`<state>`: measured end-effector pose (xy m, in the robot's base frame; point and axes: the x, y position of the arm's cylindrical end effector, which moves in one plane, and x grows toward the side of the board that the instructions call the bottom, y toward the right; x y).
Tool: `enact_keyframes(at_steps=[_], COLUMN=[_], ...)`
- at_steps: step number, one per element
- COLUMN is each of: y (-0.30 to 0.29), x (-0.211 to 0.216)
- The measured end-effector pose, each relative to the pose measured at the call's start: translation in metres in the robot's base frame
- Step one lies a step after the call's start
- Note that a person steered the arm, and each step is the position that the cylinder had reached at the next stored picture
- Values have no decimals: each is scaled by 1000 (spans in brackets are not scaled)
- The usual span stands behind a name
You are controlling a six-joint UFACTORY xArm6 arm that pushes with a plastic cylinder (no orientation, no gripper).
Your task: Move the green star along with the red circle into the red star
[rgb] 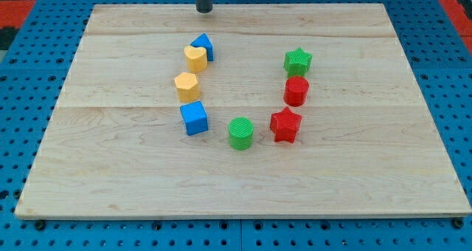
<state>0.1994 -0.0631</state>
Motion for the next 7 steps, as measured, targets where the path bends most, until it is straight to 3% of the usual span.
enact_keyframes(at_steps=[2, 5, 6, 7], y=[-2, 151, 151, 155], x=[0, 32, 39, 92])
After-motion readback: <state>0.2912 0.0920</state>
